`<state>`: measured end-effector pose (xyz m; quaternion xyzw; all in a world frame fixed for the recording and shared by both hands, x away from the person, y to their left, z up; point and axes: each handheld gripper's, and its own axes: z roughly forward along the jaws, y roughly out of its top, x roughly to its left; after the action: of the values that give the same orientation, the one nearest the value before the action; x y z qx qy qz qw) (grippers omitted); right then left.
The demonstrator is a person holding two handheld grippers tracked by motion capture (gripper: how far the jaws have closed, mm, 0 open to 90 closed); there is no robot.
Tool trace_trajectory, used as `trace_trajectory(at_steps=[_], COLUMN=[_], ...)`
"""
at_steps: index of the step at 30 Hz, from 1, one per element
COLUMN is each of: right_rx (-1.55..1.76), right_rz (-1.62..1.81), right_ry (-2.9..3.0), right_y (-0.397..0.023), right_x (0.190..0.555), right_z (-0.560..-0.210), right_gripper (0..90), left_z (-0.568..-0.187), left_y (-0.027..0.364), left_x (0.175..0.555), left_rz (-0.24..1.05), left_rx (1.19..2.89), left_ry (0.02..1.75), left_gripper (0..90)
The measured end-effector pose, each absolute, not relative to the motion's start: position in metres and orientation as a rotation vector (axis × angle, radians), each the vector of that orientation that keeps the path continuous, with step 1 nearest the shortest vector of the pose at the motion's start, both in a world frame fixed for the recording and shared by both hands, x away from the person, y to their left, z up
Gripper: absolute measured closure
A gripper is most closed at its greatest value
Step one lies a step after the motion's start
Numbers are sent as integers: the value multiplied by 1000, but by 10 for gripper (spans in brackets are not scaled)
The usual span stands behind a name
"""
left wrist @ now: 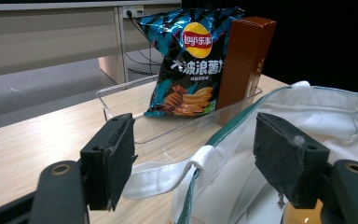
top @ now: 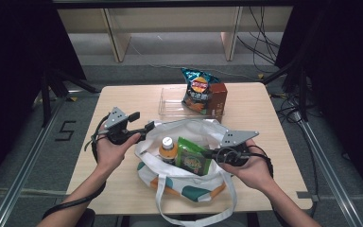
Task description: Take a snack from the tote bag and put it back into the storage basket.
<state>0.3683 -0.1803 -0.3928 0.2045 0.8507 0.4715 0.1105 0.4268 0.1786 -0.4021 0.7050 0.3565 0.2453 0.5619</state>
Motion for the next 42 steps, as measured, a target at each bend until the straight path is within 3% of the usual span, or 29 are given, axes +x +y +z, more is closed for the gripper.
trace_trajectory(at_steps=[42], right_rx=[609], right_rz=[1508], right_ry=[2301], right_y=[-196], right_x=[374], right_z=[-352], right_gripper=[900], left_z=[-400], left_y=[179], left_x=[427], left_rz=[583], left_rx=[1659], left_ry=[837], left_gripper=[288])
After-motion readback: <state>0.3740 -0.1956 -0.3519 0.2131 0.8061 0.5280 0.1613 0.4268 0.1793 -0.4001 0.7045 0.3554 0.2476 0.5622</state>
